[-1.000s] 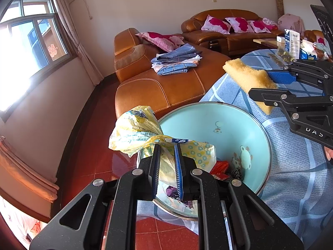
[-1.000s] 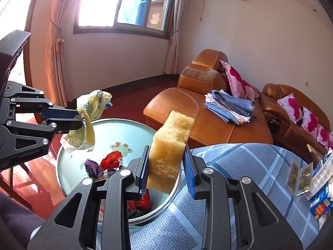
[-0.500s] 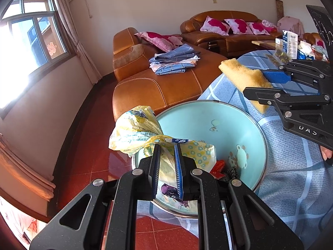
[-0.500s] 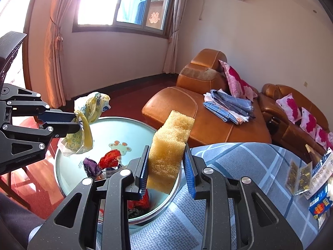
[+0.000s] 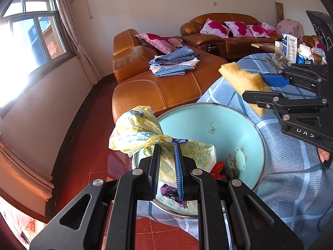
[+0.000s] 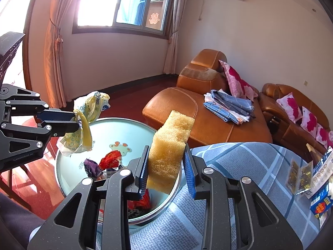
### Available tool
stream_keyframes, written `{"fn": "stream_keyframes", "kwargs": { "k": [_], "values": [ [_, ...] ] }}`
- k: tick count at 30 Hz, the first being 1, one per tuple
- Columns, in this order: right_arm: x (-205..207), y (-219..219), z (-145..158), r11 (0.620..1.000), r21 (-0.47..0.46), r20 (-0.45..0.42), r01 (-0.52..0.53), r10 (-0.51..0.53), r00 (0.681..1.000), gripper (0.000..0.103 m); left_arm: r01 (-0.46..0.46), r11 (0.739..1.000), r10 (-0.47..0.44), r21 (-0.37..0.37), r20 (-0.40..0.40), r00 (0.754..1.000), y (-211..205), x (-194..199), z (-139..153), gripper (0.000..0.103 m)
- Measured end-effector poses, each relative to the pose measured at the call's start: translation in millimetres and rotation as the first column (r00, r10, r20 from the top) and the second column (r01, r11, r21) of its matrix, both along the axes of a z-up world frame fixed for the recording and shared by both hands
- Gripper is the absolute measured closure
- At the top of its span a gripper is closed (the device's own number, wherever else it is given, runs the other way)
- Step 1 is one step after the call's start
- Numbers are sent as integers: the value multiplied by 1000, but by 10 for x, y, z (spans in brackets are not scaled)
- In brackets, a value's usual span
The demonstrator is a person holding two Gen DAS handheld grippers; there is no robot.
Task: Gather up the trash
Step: 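Hold the yellow bag and sponge above the teal bucket with both tools, then open both tools over the teal bucket to drop the bag and sponge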
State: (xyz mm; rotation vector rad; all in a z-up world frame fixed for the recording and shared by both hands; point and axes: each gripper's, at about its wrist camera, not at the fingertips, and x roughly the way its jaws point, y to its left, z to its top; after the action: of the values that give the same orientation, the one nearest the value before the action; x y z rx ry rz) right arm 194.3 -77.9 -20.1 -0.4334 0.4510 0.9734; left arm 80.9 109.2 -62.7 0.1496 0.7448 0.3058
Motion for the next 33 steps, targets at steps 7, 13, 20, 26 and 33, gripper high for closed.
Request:
{"fn": "stream_keyframes", "kwargs": {
  "k": [7,13,20,26,33],
  "values": [
    [-21,20,3,1000,-3,2,-9,9,1000,72,4,1000,-4,-4,1,1000,2,-9,-13,90],
    [-38,28,1,1000,-7,3,-11,11,1000,72,7,1000,-7,-11,6,1000,15,8,-11,89],
    [-55,3,-4,1000,6,0,-12,12,1000,69,15,1000,-14,-18,15,1000,12,12,-14,85],
    [-70,-85,31,999,48,9,0,0,1000,45,8,1000,-7,-22,24,1000,25,20,-8,67],
    [8,-287,123,987,144,-6,74,-74,997,35,-8,1000,10,-26,77,997,15,-49,72,27]
  ]
}}
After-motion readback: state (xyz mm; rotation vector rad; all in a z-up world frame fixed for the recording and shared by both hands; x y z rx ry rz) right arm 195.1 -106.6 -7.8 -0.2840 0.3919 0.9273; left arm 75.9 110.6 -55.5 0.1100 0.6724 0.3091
